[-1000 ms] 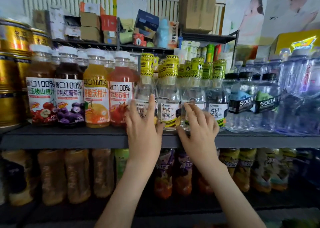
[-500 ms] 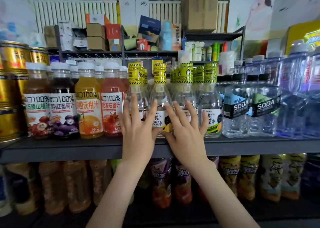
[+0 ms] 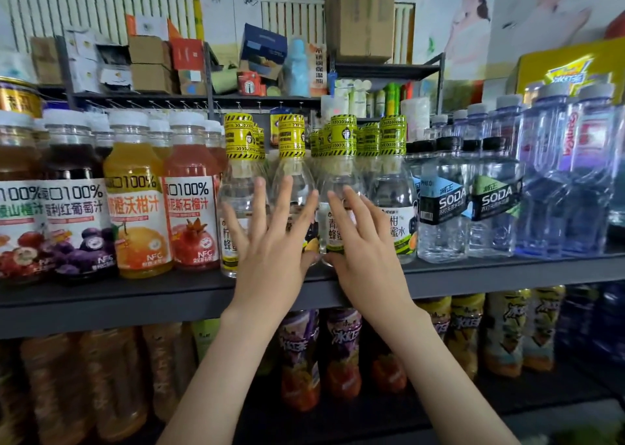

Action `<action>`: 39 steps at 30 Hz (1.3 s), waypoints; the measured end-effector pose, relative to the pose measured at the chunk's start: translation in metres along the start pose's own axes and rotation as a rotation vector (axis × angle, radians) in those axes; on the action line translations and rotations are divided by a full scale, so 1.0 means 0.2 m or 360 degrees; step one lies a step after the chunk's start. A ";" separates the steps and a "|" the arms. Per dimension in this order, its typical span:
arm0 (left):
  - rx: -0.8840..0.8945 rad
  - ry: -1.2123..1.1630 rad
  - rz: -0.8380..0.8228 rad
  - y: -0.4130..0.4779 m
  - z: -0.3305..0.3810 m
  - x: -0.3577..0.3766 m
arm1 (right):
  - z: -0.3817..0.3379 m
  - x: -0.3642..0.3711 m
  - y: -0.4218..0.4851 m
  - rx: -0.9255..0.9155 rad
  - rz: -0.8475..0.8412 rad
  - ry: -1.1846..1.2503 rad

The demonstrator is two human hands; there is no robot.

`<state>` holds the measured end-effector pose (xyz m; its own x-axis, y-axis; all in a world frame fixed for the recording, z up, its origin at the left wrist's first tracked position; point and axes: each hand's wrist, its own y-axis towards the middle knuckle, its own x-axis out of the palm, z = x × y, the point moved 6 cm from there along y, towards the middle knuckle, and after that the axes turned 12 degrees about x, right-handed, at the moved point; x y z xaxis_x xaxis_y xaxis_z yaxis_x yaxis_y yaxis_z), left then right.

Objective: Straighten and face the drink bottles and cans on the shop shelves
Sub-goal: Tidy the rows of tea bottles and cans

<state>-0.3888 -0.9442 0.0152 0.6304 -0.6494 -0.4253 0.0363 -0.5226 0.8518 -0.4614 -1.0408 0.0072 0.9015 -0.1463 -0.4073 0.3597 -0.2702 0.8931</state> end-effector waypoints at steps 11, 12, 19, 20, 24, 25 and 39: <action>0.0044 -0.0094 0.0042 0.04 0.13 0.01 | 0.29 -0.11 -0.04 0.0310 0.0031 -0.0033; 0.0059 -0.0104 0.0044 0.05 0.14 0.01 | 0.29 -0.10 -0.04 0.0323 -0.0028 -0.0043; 0.0125 -0.0123 0.0022 0.08 0.23 0.02 | 0.29 -0.09 -0.01 0.0381 -0.0132 -0.0005; 0.0126 -0.0125 0.0028 0.08 0.24 0.02 | 0.29 -0.10 -0.01 0.0377 -0.0146 0.0003; 0.0116 -0.0172 0.0076 0.09 0.28 0.02 | 0.33 -0.15 -0.05 0.0378 -0.0081 0.0037; 0.0113 -0.0180 0.0082 0.09 0.29 0.02 | 0.35 -0.18 -0.06 0.0378 -0.0021 0.0021; -0.0092 -0.0142 0.0105 0.20 0.54 0.06 | 0.66 -0.32 -0.05 0.0309 -0.0001 -0.0046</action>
<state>-0.4630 -1.0320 0.0109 0.5615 -0.7293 -0.3909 0.0430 -0.4461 0.8940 -0.5539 -1.1538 -0.0010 0.8929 -0.1726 -0.4159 0.3047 -0.4485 0.8403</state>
